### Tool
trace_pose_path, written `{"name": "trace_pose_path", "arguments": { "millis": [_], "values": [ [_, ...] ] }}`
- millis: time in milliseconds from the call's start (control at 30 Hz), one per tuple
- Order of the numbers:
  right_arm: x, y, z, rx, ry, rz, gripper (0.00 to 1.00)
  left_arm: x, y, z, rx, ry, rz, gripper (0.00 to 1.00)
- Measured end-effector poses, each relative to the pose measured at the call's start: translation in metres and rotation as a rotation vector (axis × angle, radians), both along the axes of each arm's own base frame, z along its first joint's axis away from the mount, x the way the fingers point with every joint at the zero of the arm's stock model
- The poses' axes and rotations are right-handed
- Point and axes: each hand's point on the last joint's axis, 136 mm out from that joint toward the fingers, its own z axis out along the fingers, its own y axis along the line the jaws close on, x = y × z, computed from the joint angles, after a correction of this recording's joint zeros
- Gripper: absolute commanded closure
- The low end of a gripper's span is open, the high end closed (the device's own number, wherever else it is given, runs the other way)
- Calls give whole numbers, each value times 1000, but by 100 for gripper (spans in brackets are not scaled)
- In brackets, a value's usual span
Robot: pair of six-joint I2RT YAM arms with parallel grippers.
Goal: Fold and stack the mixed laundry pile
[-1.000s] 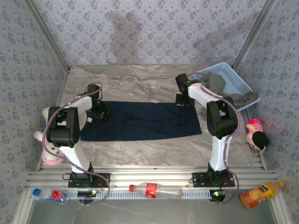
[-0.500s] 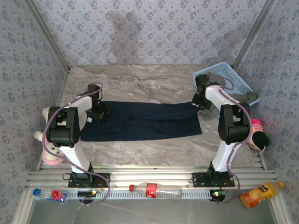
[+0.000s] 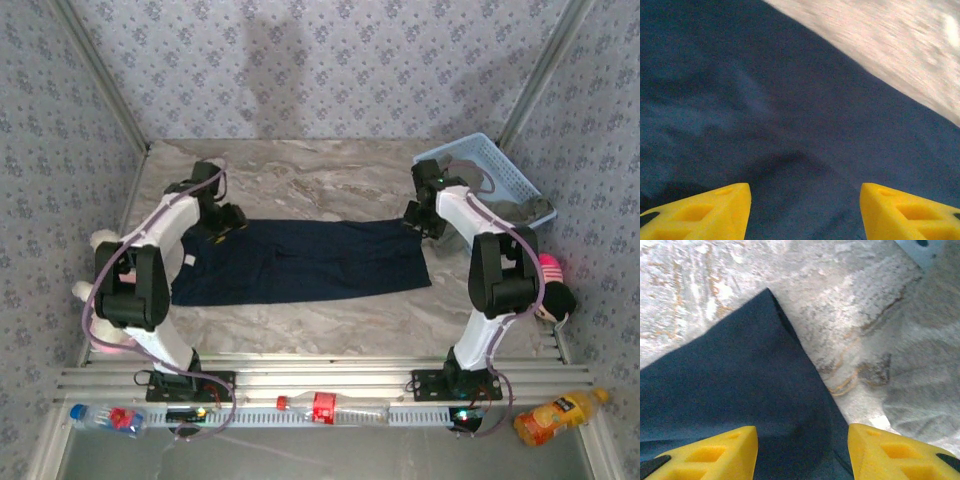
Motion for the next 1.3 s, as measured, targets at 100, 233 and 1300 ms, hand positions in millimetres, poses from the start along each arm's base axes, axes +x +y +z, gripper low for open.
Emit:
{"name": "trace_pose_path", "arguments": {
  "millis": [100,233,1300],
  "values": [
    [1,6,-3,16,5,14,45,-21,-55,4,-30,7,-160,49],
    [-3,16,-11,56,4,21,39,-52,-102,-2,-47,37,-309,54],
    [-15,34,-17,132,29,69,38,-101,-115,-82,77,258,-444,58]
  ]
}}
